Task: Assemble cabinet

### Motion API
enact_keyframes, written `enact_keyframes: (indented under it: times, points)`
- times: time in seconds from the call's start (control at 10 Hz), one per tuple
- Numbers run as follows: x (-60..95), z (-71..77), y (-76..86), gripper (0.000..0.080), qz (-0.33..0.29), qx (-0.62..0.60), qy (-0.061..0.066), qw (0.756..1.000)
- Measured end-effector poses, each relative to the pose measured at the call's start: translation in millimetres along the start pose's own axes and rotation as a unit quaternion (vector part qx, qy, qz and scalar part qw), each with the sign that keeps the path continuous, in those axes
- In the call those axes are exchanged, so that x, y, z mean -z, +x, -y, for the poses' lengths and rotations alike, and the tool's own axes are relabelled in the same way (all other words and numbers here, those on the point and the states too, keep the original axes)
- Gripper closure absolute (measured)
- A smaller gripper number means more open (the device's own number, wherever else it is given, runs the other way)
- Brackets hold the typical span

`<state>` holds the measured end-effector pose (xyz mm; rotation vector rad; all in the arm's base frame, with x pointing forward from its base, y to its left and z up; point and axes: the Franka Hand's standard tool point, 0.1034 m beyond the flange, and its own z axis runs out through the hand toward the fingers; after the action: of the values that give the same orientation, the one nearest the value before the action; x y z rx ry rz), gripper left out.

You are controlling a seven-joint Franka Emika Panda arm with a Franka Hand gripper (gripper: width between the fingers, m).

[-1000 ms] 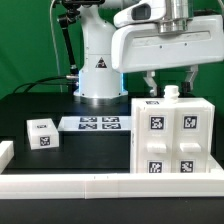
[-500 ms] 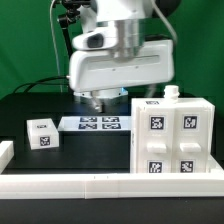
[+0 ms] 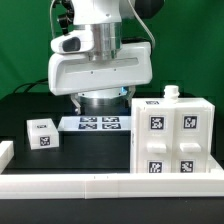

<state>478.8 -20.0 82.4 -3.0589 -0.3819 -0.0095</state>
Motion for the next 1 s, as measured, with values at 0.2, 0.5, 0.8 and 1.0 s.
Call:
enact_keyframes:
  times: [0.2, 0.5, 0.8, 1.0]
  points:
    - [-5.2, -21.2, -21.1, 0.0002, 0.009, 0.0, 0.005, 1.0]
    - [-10.0, -77.2, -63.0, 0.0002, 0.036, 0.01, 0.018, 0.999]
    - [-13.0, -104.2, -72.6, 0.0002, 0.04, 0.021, 0.02, 0.999]
    - [-13.3, -103.0, -72.0, 0.0002, 0.04, 0.023, 0.02, 0.999]
